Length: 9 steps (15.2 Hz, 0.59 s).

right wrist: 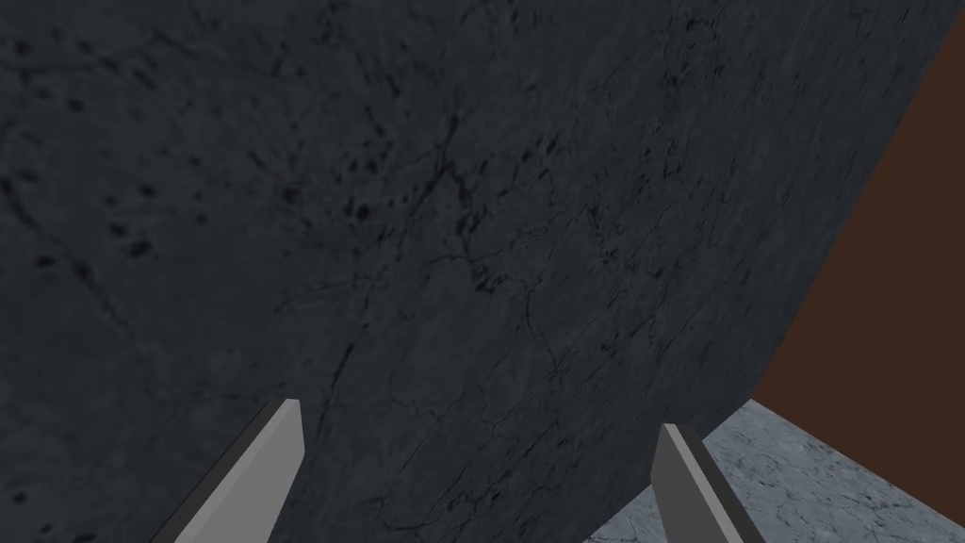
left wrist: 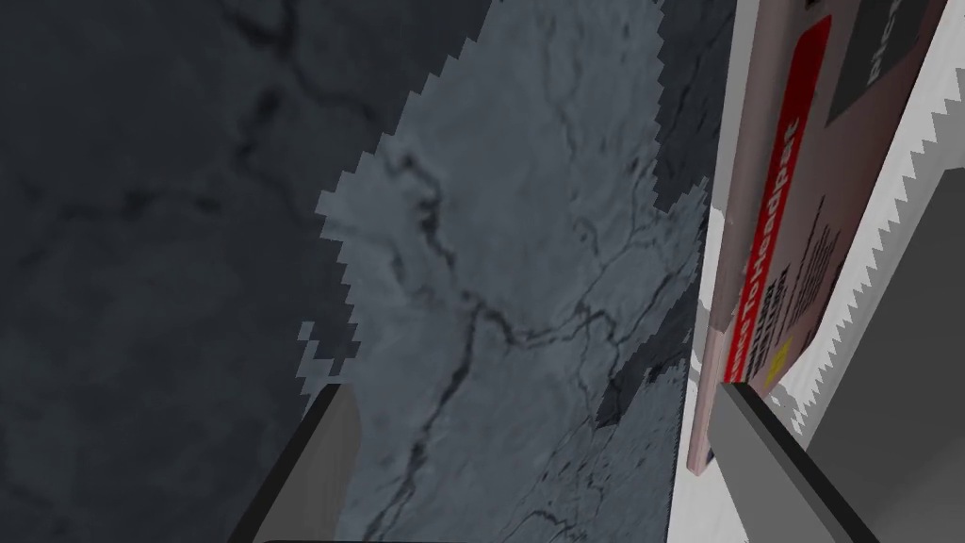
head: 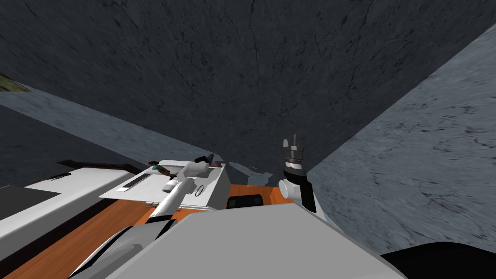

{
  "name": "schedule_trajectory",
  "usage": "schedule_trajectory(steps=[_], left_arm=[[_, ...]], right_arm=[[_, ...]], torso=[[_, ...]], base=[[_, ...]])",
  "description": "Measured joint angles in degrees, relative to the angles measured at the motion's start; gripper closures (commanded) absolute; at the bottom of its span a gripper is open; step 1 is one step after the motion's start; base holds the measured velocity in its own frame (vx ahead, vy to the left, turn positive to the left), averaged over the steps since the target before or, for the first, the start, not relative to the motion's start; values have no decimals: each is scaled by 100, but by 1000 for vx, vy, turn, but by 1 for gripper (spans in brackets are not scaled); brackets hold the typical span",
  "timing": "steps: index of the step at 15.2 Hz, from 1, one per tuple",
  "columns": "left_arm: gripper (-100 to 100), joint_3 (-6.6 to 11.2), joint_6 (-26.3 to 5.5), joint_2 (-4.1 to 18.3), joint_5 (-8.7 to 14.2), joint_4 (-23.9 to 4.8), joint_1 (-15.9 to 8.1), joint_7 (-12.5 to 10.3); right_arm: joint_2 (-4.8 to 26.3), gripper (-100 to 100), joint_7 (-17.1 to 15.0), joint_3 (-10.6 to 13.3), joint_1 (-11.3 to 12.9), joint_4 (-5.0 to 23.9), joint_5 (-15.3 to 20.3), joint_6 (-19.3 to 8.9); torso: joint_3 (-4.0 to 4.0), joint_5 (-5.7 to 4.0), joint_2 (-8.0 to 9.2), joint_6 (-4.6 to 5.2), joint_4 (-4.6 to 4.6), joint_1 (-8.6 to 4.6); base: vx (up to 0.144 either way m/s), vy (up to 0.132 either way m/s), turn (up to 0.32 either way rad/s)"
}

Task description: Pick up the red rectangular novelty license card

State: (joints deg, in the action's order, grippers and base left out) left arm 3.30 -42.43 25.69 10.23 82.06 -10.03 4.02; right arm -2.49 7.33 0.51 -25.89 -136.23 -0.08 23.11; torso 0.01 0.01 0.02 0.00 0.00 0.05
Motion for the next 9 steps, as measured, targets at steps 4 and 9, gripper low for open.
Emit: schedule_trajectory(steps=[4,9], left_arm=[[-100,21,-456,71,135,-387,-268,94],[-100,44,-982,140,277,-815,-618,187]], right_arm=[[0,0,0,0,0,0,0,0],[0,0,0,0,0,0,0,0]], torso=[[0,0,-1,-1,0,-1],[-2,-1,-3,0,0,-2]], base=[[-7,7,-19],[-3,7,-29]])
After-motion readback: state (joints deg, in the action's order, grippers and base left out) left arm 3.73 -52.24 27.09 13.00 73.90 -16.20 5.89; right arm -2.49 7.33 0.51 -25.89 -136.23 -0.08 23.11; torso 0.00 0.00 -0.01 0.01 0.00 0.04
